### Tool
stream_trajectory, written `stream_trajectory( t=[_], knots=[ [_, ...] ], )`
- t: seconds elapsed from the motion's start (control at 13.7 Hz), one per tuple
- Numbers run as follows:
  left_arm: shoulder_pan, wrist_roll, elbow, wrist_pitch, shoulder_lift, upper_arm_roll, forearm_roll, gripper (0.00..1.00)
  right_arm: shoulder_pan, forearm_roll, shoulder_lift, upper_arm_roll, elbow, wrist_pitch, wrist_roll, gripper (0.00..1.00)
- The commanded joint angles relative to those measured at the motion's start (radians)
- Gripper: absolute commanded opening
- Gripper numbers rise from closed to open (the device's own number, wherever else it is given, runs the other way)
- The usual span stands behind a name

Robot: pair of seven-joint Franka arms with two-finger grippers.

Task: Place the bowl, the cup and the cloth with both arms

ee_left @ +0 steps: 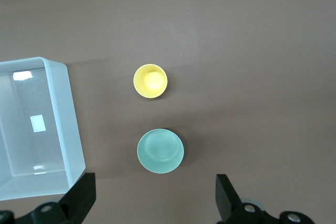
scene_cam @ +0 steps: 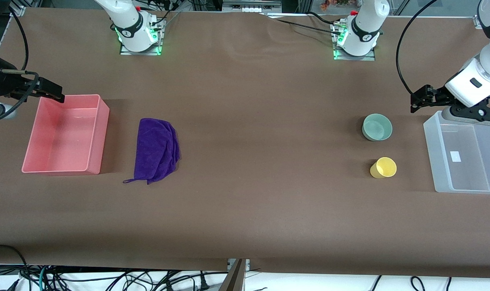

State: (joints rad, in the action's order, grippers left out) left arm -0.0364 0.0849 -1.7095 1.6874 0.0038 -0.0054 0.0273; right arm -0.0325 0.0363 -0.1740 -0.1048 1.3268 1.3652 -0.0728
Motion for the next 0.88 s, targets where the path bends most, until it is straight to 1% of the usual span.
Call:
stream_trajectory(
  t=[0.0, 0.44, 0.66, 0.8],
  knots=[
    [-0.017, -0.034, 0.033, -0.028, 0.013, 0.008, -0.026, 1.0, -0.001, 0.001, -0.009, -0.003, -0.021, -0.005, 0.01, 1.0],
    [-0.011, -0.028, 0.03, -0.038, 0.015, 0.008, -0.027, 1.0, -0.003, 0.002, -0.009, -0.003, -0.023, -0.003, 0.007, 1.0],
    [-0.016, -0.013, 0.027, -0.162, 0.036, 0.008, -0.026, 1.0, -0.003, 0.002, -0.009, -0.001, -0.021, -0.005, 0.007, 1.0],
    [-0.002, 0.03, 0.012, -0.228, 0.053, 0.01, -0.026, 1.0, -0.003, 0.002, -0.009, -0.001, -0.021, -0.003, 0.007, 1.0]
  ],
)
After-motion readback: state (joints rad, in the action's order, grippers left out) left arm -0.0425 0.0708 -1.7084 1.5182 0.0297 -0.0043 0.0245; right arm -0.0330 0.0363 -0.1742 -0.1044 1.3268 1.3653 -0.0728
